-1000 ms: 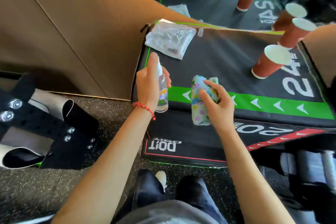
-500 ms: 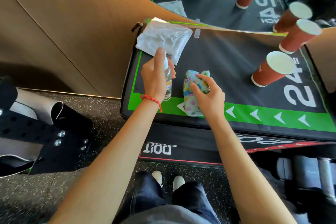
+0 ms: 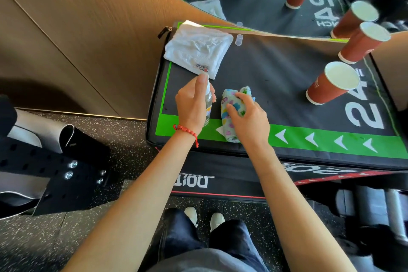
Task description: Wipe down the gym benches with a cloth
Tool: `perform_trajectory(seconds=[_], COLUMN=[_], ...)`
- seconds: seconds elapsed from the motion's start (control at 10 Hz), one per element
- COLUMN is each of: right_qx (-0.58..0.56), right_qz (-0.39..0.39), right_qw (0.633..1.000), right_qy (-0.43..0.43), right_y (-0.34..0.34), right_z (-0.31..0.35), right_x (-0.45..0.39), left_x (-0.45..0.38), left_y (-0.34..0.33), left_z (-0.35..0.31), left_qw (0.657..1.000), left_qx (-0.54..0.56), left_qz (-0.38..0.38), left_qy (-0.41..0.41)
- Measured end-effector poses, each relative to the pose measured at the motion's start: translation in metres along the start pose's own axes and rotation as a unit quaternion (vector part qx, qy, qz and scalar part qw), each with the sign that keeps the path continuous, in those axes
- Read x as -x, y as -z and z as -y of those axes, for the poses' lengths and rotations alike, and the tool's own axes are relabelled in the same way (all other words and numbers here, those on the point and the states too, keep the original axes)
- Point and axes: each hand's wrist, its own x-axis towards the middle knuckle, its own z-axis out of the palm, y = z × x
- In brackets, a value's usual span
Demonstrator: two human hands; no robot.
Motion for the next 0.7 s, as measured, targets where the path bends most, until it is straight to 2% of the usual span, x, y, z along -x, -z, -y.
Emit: perform_trajectory(seconds=[0.5,0.6,0.7], right_qx=[-0.038,-0.026,0.013], right_qz=[-0.06,-0.087,-0.116], right_qw=[0.997,0.993,0.985], right_qy=[0.032,0.074,0.125], right_y=[0.01,0.01,0.008], right_z=[-0.017,-0.027,-0.035], right_x=[0.044,0.059,0.076], left_x=[0.016,0.029,0.049], left_y=[0.028,0.041,0.056], left_z=[0.005,0.014,0.027], left_qw=[0.996,0.994,0.979], left_qx=[-0.055,-0.077,-0.172], left_qz=[0.067,0.051,0.015], left_qy=[-0.024,-0.052,-0.109])
